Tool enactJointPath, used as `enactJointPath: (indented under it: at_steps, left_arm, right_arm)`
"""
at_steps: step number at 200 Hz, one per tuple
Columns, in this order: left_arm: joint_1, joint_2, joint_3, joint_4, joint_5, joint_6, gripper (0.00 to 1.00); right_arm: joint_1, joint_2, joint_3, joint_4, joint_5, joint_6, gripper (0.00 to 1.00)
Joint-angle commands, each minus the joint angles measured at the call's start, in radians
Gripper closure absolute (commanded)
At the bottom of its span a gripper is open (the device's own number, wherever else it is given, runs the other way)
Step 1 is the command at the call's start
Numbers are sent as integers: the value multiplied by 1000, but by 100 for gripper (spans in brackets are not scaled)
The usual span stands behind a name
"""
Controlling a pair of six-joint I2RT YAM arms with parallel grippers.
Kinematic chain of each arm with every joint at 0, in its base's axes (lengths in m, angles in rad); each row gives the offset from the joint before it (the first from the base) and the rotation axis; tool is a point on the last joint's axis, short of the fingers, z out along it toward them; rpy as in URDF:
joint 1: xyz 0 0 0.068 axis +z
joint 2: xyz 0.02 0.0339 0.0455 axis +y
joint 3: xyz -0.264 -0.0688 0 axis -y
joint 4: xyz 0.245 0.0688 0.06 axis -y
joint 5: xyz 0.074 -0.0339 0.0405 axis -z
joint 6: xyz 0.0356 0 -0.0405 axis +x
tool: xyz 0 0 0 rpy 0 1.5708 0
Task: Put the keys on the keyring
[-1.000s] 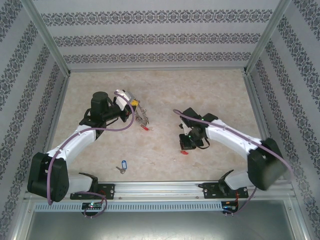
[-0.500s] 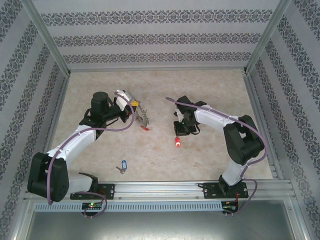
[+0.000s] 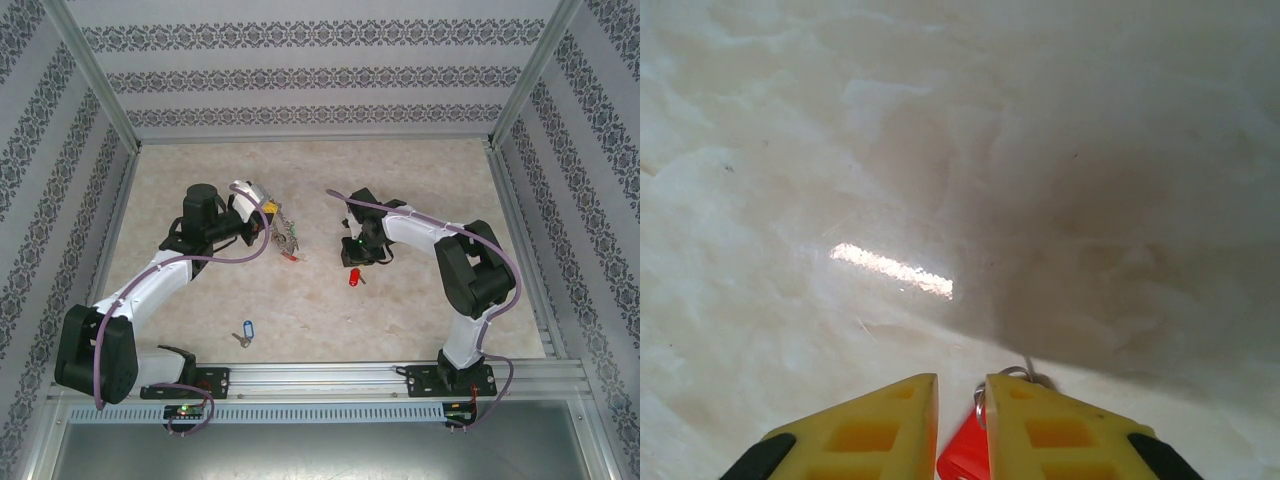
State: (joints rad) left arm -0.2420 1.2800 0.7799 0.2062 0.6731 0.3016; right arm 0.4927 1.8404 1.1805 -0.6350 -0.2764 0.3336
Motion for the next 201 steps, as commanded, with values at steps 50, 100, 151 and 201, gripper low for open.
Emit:
enactJointPath:
  at_steps: [50,100,151,201]
  left_arm:
    - [-6,-19,10,15,17,20,100]
    - [-6,-25,8,21,16,21,100]
    - [-6,-23,6,23,20,22,100]
    - [-6,-21,6,24,20,20,100]
  right_arm:
    - [20,-3,41,-43,101,-5,69]
    - [44,23,53,-63,161,-3,70]
    - [61,34,68,-98,189,-15,70]
    - [64,46,74,-99,181,-21,72]
